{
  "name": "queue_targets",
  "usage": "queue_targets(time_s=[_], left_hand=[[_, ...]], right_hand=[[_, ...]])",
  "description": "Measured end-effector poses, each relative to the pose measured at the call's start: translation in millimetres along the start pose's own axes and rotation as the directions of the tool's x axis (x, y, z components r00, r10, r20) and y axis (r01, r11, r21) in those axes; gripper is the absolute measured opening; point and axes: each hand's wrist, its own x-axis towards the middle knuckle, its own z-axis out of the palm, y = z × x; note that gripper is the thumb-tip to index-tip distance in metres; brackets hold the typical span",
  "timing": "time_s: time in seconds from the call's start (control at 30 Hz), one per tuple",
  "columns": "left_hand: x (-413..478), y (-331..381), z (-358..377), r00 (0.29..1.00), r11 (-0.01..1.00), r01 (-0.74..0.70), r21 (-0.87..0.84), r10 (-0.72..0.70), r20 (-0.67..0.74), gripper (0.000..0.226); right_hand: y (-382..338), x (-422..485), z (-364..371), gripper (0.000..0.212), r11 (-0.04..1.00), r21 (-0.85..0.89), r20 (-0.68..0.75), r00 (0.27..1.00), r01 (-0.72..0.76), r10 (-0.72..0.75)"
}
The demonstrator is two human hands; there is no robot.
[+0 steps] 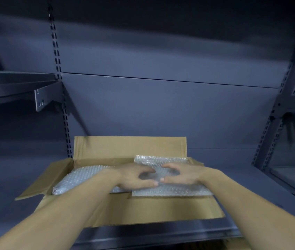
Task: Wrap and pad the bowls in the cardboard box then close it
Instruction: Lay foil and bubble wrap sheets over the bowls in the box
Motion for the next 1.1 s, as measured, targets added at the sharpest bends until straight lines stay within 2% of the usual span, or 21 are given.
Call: queue_targets(time_s=[0.07,0.23,0.47,0.57,0.67,0.77,0.9,1.1], left_hand=[[2.9,-1.1,2.9,0.999,0.999,0.016,0.035,-0.017,0.039,0.082],[11.3,-5.5,3.1,1.000,0.966,0.022,0.256,-0.024,0.005,0.067],[12.4,-9.7,9.5,1.000,0.953,-0.001,0.304,0.001,0.000,0.060],[13.7,-10.1,10.1,1.000,0.944,0.002,0.329,0.000,-0.007,0.064],[14.7,-8.3,5.8,1.000,0.936,0.013,0.353,-0.018,0.012,0.069],[16.3,-8.6,2.9,0.999,0.929,0.015,0.370,-0.025,0.023,0.073],[16.5,-9.2,3.7,0.999,0.941,0.022,0.337,-0.037,0.038,0.079],[22.2,4.5,-0.5,0.998,0.968,0.007,0.251,-0.024,0.063,0.066]], right_hand=[[2.0,5.7,7.5,0.094,1.000,-0.018,0.032,0.999,0.007,-0.006],[6.7,21.1,11.1,0.084,0.997,-0.073,0.038,0.999,0.019,-0.017],[12.4,37.5,19.4,0.076,0.992,-0.113,0.029,0.998,0.063,-0.060],[9.8,31.3,14.5,0.085,0.997,-0.042,-0.038,0.997,0.067,-0.069],[10.6,18.8,-5.4,0.094,0.999,0.012,0.006,0.999,0.031,-0.031],[14.0,10.6,-22.3,0.091,0.995,-0.099,0.115,0.993,-0.013,0.025],[19.5,14.2,-15.5,0.075,0.945,-0.326,0.122,0.989,-0.037,0.081],[12.7,13.2,-14.6,0.075,0.932,-0.363,0.094,0.995,0.008,0.028]])
